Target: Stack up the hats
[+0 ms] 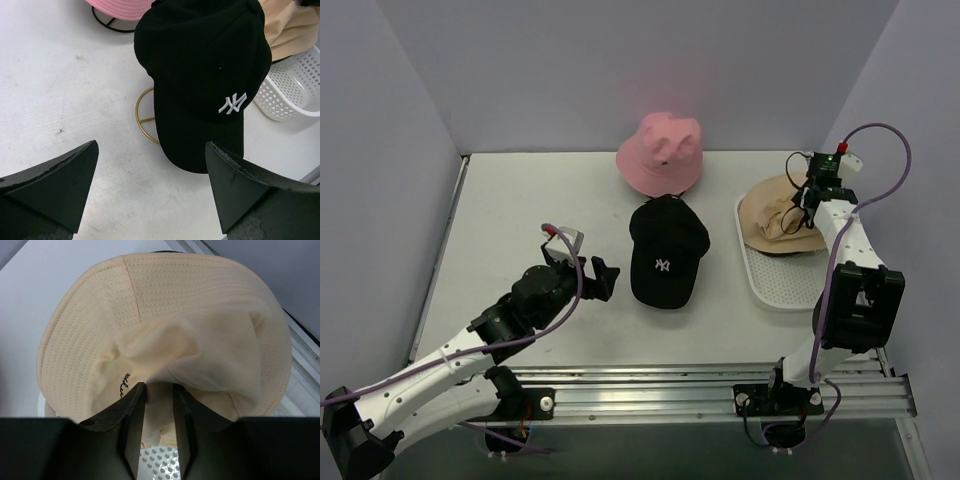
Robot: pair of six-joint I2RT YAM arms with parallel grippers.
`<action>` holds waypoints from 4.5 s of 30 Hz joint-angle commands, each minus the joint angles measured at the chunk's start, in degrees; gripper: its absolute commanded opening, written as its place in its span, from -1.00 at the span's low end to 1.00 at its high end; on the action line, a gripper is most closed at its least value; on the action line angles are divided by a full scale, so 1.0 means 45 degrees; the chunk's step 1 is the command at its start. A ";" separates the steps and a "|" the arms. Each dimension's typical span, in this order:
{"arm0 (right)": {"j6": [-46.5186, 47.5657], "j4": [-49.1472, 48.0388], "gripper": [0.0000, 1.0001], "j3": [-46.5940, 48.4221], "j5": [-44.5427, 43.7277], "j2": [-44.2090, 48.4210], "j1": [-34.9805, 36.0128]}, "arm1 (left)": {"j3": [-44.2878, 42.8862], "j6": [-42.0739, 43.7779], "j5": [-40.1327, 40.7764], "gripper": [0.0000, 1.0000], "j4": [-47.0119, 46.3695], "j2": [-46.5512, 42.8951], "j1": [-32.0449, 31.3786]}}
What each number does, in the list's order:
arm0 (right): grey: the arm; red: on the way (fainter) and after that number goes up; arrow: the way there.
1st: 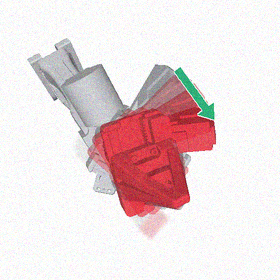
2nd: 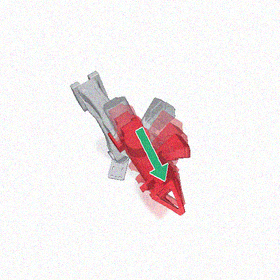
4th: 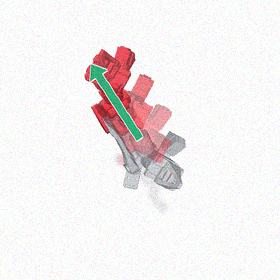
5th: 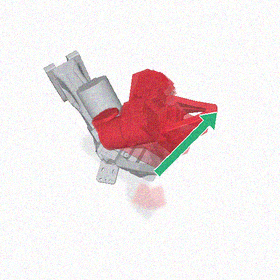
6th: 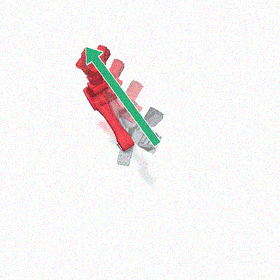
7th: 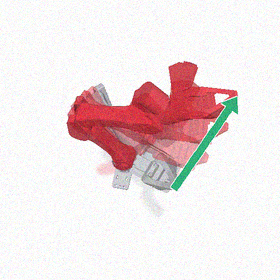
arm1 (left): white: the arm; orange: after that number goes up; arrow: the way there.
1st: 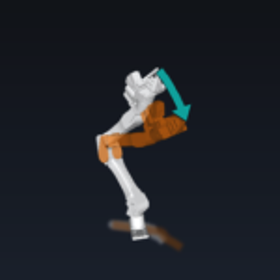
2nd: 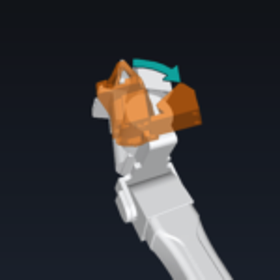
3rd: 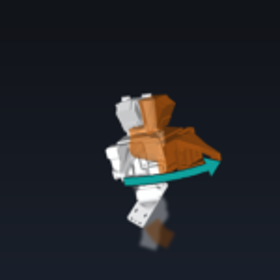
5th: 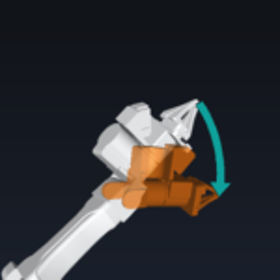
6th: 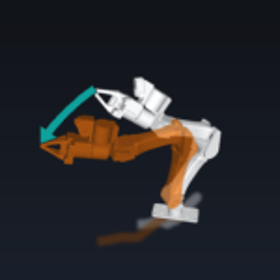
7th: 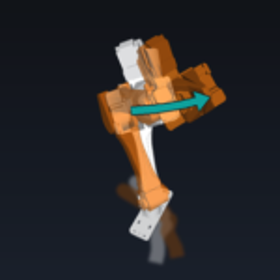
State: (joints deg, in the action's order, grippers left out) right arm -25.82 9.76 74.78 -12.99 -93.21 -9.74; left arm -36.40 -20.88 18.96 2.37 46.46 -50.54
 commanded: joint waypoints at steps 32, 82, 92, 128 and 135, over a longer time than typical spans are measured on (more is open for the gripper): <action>0.1617 0.3708 -1.00 0.3146 0.4504 0.7546 0.1890 | -1.3726 0.0988 -0.5518 0.81 0.7188 0.5746 0.0509; -0.0375 -0.1501 -1.00 0.5197 0.8435 0.4348 0.2086 | -2.3727 0.0600 -1.2592 -0.95 0.6037 1.5574 0.3711; 0.0893 -0.1819 -1.00 0.7790 0.6270 0.1184 0.3744 | -2.4972 -0.3247 -1.4427 -0.95 0.2560 1.7738 0.5762; 0.4333 -0.1915 -0.37 1.3791 0.2983 -0.7606 0.6227 | -2.2672 -0.6335 -1.2377 -0.95 -0.1190 2.1160 0.8321; 0.3046 -0.3414 0.01 1.1940 0.4954 -0.6420 0.5446 | -2.2809 -0.6921 -1.2319 -0.95 -0.1191 2.1453 0.8595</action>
State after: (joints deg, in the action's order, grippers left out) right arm -9.02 0.78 131.90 4.21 -126.76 16.99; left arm -137.45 -49.69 -37.71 2.04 142.67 -13.02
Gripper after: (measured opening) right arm 0.494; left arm 0.049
